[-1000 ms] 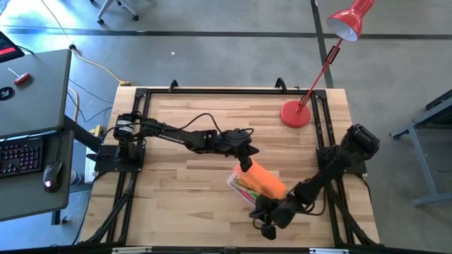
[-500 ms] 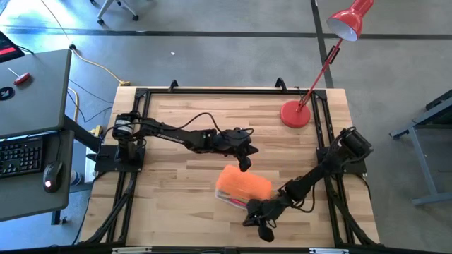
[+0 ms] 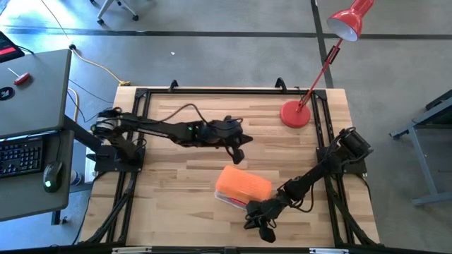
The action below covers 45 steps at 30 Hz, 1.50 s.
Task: Pick & place school supplies into a supply box
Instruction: Close the supply box
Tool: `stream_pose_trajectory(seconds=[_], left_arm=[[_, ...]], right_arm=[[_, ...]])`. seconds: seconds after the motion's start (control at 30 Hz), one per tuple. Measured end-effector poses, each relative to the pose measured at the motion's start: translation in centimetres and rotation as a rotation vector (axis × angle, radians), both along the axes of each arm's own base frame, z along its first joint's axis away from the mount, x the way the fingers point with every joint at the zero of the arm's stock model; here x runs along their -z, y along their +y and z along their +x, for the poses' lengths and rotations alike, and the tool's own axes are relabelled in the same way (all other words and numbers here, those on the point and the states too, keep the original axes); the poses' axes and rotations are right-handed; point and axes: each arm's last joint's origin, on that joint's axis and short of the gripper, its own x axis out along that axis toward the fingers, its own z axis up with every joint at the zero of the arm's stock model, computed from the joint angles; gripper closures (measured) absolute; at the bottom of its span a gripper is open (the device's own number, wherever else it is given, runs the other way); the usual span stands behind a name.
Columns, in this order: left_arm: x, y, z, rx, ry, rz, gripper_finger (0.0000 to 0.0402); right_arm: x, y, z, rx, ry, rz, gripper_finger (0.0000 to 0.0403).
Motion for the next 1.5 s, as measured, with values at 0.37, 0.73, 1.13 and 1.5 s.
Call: stream_pose_trajectory(seconds=[0.37,0.73,1.13,1.5], left_arm=[[-2.4,-3.7,-4.4,0.032,0.151,0.045,0.0392],[-2.8,-6.4,-5.4,0.041,0.149,0.079,0.0371],[-3.0,-7.1,-5.6,0.120,0.148,0.008,0.0366],[-2.6,-17.4,-9.8,0.311,0.136,0.103,0.0390]], right_arm=[[1.4,0.9,0.7,-0.078,-0.046,0.112,0.0403],[0.3,1.4,0.8,-0.138,-0.135,0.181,0.0403],[0.5,2.4,0.0,-0.188,-0.158,0.131,0.0403],[0.6,2.3,0.0,-0.184,-0.159,0.109,0.0403]])
